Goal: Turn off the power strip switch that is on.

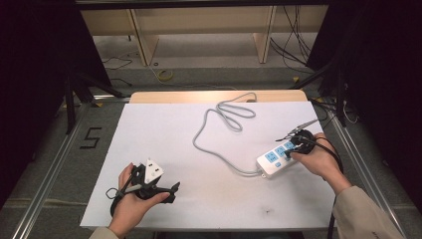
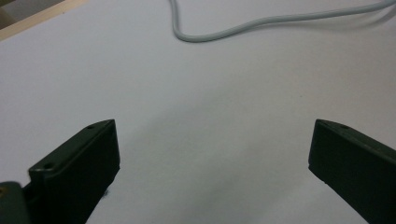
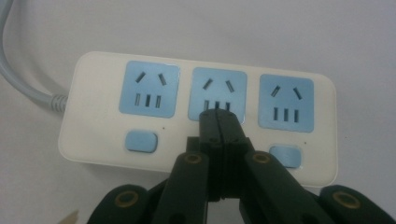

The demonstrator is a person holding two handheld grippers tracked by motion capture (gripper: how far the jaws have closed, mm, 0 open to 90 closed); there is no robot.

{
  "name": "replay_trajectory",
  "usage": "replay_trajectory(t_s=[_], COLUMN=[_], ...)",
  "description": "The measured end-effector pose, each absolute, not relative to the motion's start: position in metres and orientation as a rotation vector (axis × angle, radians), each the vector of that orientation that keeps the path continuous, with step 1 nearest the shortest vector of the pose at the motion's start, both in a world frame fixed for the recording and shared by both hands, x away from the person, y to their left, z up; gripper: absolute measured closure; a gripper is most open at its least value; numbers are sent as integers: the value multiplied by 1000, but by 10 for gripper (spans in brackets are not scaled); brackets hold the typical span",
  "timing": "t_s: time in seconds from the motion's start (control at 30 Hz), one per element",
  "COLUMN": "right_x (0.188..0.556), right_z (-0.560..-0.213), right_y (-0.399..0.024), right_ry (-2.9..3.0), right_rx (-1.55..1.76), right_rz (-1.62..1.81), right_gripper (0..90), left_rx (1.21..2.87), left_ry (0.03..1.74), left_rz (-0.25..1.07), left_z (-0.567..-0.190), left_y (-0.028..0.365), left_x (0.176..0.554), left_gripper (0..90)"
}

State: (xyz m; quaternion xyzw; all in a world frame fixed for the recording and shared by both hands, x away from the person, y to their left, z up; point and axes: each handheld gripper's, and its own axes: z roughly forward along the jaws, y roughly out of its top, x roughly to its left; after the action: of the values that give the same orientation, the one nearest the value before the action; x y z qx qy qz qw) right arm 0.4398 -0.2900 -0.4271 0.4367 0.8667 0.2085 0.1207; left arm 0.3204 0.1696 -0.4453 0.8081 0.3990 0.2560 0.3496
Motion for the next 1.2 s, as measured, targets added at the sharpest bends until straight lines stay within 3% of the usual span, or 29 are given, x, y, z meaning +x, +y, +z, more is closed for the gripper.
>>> replay_trajectory(t_s=[1.2], right_x=[415], right_z=[-412], right_y=[-292], right_ry=[2506], right_rx=[1217], right_rz=[744], right_gripper=[781], left_rx=[2104], left_ry=[1034], left_rz=[654], left_z=[-446], left_y=[169], left_x=[320], left_gripper=[15])
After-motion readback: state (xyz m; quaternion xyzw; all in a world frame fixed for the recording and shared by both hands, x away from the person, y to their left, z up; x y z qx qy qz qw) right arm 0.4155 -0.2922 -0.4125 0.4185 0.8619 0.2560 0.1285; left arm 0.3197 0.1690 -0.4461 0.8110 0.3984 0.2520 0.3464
